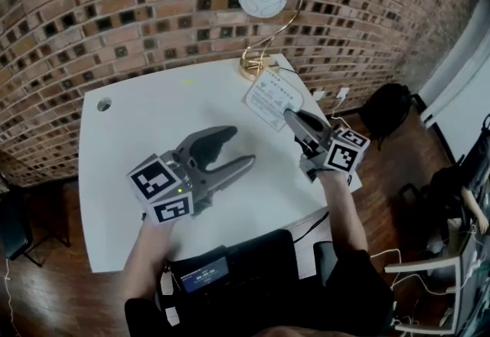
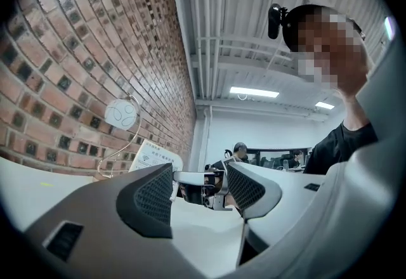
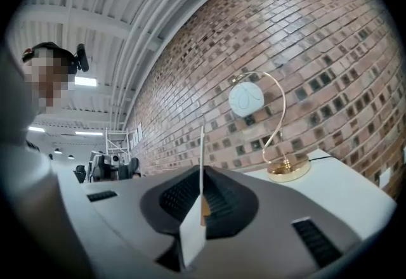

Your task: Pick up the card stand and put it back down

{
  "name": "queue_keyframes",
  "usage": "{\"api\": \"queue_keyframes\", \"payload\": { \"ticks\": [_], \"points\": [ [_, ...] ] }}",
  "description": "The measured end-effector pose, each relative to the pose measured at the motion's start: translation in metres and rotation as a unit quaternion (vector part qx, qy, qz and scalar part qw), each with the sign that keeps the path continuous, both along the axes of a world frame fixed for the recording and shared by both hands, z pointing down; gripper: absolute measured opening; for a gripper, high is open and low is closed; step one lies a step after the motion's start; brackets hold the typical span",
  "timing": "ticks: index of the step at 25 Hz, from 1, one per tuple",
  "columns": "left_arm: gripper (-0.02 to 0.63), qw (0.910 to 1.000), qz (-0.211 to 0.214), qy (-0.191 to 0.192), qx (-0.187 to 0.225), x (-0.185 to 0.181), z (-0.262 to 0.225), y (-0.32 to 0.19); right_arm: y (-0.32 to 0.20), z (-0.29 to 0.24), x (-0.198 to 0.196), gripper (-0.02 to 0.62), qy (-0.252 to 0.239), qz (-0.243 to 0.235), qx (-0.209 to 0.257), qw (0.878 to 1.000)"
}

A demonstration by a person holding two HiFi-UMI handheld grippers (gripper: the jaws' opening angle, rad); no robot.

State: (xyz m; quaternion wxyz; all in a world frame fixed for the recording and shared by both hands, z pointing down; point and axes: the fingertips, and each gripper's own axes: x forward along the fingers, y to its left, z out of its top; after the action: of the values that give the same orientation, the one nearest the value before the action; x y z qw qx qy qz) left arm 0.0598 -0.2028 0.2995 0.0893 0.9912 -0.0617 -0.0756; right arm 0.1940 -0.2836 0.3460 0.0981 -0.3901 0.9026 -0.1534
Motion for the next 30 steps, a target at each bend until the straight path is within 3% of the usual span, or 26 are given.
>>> {"api": "queue_keyframes", "payload": {
  "ticks": [18, 30],
  "points": [
    [0.264, 0.9974, -0.06, 0.024, -0.032, -0.056, 0.007, -0.059, -0.06, -0.022, -0.083, 0.029, 0.047, -0.112, 0.007, 0.993],
    [0.265, 0.9945, -0.079, 0.03, -0.062, -0.072, 0.021, -0.097, -0.095, -0.018, -0.111, 0.029, 0.077, -0.155, 0.008, 0.985]
  ]
}}
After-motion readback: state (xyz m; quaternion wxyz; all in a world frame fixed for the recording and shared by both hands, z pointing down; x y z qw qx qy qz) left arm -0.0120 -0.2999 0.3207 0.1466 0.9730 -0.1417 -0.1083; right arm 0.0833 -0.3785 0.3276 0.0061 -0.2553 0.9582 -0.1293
